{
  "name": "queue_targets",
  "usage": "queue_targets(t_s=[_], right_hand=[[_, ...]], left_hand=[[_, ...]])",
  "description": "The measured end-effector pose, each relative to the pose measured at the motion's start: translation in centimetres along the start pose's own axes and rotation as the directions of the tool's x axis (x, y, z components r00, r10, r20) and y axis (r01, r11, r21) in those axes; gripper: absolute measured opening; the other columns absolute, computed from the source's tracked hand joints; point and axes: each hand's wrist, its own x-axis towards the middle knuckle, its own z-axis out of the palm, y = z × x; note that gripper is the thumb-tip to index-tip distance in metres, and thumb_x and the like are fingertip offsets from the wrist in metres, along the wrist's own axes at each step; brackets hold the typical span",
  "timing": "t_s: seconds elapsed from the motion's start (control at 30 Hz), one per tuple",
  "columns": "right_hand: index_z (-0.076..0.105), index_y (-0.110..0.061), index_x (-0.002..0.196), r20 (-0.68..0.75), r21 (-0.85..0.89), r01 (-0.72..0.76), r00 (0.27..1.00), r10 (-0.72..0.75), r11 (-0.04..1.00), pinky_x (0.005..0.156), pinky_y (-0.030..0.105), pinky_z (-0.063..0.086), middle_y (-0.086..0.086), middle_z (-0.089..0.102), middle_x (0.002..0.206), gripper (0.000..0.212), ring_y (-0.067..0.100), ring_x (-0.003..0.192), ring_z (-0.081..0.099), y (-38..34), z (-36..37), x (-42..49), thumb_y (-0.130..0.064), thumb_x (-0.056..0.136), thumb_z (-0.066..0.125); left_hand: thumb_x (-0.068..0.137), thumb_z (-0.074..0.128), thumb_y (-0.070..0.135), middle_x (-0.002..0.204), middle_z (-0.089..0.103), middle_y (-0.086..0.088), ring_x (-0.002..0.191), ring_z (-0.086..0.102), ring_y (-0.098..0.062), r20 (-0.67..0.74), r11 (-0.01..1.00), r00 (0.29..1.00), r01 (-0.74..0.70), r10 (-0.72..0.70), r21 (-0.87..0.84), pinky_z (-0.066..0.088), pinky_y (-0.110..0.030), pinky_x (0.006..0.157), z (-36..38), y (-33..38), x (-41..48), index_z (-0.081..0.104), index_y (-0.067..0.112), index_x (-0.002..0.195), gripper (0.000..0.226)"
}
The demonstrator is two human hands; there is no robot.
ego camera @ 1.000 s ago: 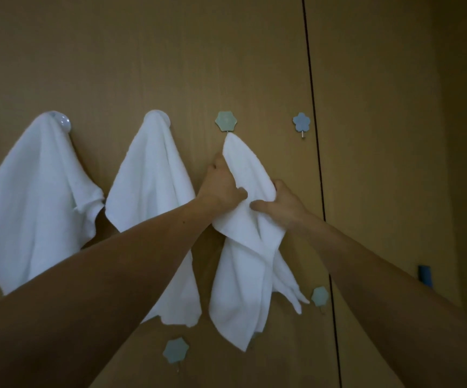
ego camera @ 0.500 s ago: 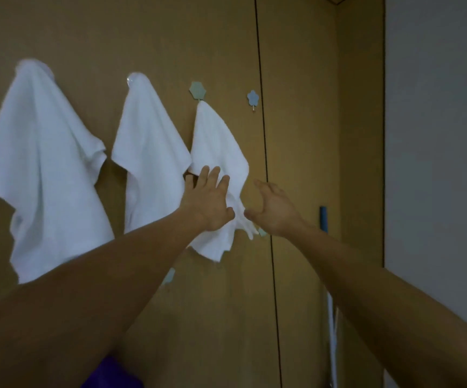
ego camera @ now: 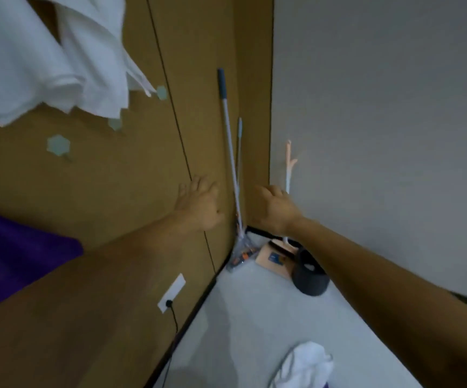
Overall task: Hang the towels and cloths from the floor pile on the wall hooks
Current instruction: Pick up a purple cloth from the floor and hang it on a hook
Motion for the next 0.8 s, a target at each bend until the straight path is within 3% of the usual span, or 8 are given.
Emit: queue_targets(t_s=[0.2, 0.33, 0.57, 0.8], right_hand=[[0.026, -0.023, 0.149, 0.069, 0.077, -0.248, 0.968, 0.243, 0.966, 0.110, 0.043, 0.030, 0.010, 0.028, 0.150, 0.077, 0.035, 0.135, 0.028, 11.4, 3.9, -9.5, -0.042, 0.085, 0.064], [0.029, -0.025, 0.147, 0.148, 0.045, -0.410, 0.905, 0.399, 0.911, 0.109, 0.045, 0.031, 0.012, 0.029, 0.150, 0.072, 0.037, 0.135, 0.029, 19.2, 5.9, -17.3, -0.043, 0.086, 0.063], [0.030, -0.021, 0.147, 0.207, 0.100, -0.668, 0.739, 0.641, 0.737, 0.106, 0.045, 0.037, 0.012, 0.034, 0.149, 0.071, 0.034, 0.133, 0.035, 28.3, 10.7, -28.2, -0.043, 0.088, 0.062], [0.030, -0.017, 0.149, 0.363, 0.162, -0.869, 0.493, 0.791, 0.467, 0.107, 0.042, 0.037, 0.013, 0.035, 0.147, 0.068, 0.032, 0.132, 0.037, 33.0, 19.4, -38.7, -0.039, 0.090, 0.058]], left_hand=[[0.086, 0.051, 0.051, 0.161, 0.005, -0.005, 0.147, 0.001, -0.027, 0.154, 0.985, 0.974, -0.158, 0.167, -0.067, 0.011, -0.053, 0.116, 7.9, 11.3, -0.8, 0.017, 0.021, 0.151, 0.078], [0.087, 0.051, 0.048, 0.159, 0.009, -0.007, 0.146, 0.006, -0.029, 0.279, 0.953, 0.911, -0.291, 0.303, -0.084, 0.015, -0.053, 0.115, 13.4, 20.2, -2.9, 0.018, 0.019, 0.150, 0.078], [0.090, 0.052, 0.045, 0.160, 0.009, -0.007, 0.146, 0.008, -0.028, 0.439, 0.883, 0.767, -0.423, 0.468, -0.201, 0.018, -0.049, 0.116, 21.5, 32.5, -7.2, 0.014, 0.019, 0.151, 0.077], [0.091, 0.050, 0.043, 0.159, 0.012, -0.007, 0.145, 0.012, -0.026, 0.568, 0.784, 0.567, -0.565, 0.596, -0.258, 0.020, -0.043, 0.115, 32.1, 40.4, -11.5, 0.018, 0.018, 0.151, 0.072]])
